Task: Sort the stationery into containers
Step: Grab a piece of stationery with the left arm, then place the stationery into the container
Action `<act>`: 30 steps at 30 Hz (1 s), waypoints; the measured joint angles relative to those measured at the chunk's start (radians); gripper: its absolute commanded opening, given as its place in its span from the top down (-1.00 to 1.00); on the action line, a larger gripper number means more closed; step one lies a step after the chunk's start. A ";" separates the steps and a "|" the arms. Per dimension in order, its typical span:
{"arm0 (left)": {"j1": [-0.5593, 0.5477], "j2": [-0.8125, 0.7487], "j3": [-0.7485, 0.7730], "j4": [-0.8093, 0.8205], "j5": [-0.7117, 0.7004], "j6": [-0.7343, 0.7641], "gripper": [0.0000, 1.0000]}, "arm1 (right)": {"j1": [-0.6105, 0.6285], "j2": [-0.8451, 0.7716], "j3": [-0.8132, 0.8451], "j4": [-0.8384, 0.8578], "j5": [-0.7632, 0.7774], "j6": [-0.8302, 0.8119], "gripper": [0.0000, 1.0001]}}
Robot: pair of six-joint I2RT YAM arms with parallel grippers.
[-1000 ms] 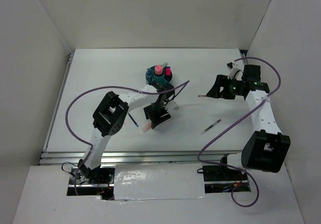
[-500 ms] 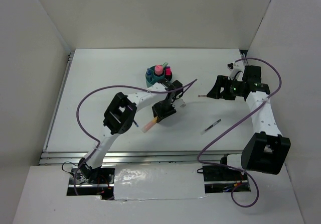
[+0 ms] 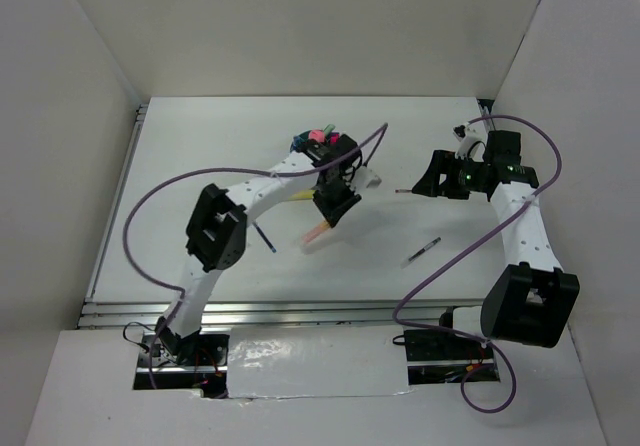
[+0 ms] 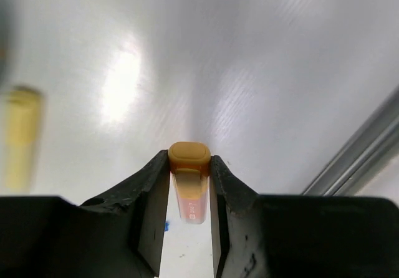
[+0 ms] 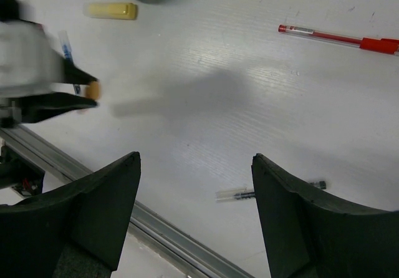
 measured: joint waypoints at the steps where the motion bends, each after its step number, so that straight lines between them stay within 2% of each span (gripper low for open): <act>1: 0.005 -0.061 -0.016 0.046 0.014 -0.010 1.00 | 0.000 0.000 0.000 0.000 0.000 0.000 -0.57; 4: 0.029 -0.287 -0.071 0.194 0.032 -0.039 1.00 | 0.000 0.000 0.000 0.000 0.000 0.000 -0.56; 7: 0.090 -0.526 -0.139 0.412 0.013 -0.077 1.00 | 0.000 0.000 0.000 0.000 0.000 0.000 -0.56; 10: 0.178 -0.698 -0.252 0.676 -0.022 -0.109 1.00 | 0.000 0.005 0.000 0.000 0.000 0.000 -0.56; 12: 0.242 -0.750 -0.317 0.811 -0.047 -0.142 1.00 | 0.001 0.013 0.001 0.000 0.000 0.000 -0.55; 14: 0.311 -0.726 -0.317 0.920 -0.038 -0.179 1.00 | 0.001 0.023 0.002 -0.001 0.000 0.000 -0.55; 20: 0.490 -0.463 -0.297 1.164 0.122 -0.355 1.00 | 0.005 0.041 0.002 -0.001 0.002 -0.001 -0.56; 25: 0.557 -0.280 -0.243 1.186 0.201 -0.404 1.00 | 0.006 0.043 0.002 -0.001 0.009 -0.001 -0.55; 30: 0.547 -0.214 -0.203 1.190 0.272 -0.429 1.00 | 0.006 0.065 0.005 -0.002 0.010 -0.001 -0.55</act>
